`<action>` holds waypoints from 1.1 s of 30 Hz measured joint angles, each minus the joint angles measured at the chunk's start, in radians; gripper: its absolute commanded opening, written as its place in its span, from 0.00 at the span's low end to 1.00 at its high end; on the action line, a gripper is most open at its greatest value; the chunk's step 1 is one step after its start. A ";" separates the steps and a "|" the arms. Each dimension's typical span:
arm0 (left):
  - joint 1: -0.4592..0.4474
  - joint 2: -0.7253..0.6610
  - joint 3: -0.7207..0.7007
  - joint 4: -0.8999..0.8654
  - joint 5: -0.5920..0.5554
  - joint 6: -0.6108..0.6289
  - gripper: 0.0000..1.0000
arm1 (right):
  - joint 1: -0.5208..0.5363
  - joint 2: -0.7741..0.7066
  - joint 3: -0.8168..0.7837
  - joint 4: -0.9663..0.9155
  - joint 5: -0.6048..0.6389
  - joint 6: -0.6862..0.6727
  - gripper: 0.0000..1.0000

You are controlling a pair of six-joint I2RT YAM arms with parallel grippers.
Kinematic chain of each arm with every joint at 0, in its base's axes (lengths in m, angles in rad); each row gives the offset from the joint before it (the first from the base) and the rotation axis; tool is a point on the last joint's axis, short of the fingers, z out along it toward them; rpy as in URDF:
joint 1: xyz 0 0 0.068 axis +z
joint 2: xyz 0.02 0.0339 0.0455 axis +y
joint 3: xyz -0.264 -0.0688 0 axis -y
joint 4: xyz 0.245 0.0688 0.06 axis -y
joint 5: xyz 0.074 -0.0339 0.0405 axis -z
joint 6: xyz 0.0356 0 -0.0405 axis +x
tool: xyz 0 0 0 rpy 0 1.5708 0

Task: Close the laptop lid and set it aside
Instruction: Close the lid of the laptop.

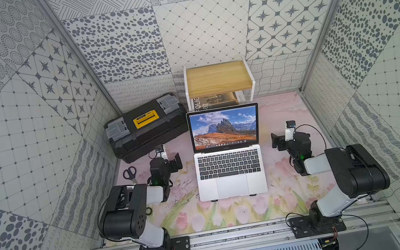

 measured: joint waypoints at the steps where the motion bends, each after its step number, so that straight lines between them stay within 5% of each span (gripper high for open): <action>1: 0.001 0.000 0.002 -0.001 0.009 0.002 0.99 | 0.000 0.000 0.000 -0.001 -0.001 0.000 0.97; 16: 0.014 -0.065 0.008 -0.054 0.060 0.010 0.97 | -0.004 -0.037 -0.001 -0.026 -0.049 -0.003 0.97; 22: 0.013 -0.288 0.086 -0.245 0.018 -0.036 0.87 | -0.009 -0.383 0.016 -0.246 -0.057 0.030 0.97; 25: 0.013 -0.421 0.239 -0.420 0.037 -0.074 0.87 | -0.028 -0.529 0.176 -0.494 -0.085 0.086 0.97; 28: 0.011 -0.516 0.377 -0.536 0.100 -0.105 0.88 | -0.089 -0.571 0.391 -0.699 -0.209 0.163 0.97; 33: -0.023 -0.635 0.517 -0.650 0.303 -0.152 0.90 | -0.254 -0.507 0.642 -0.856 -0.610 0.350 0.97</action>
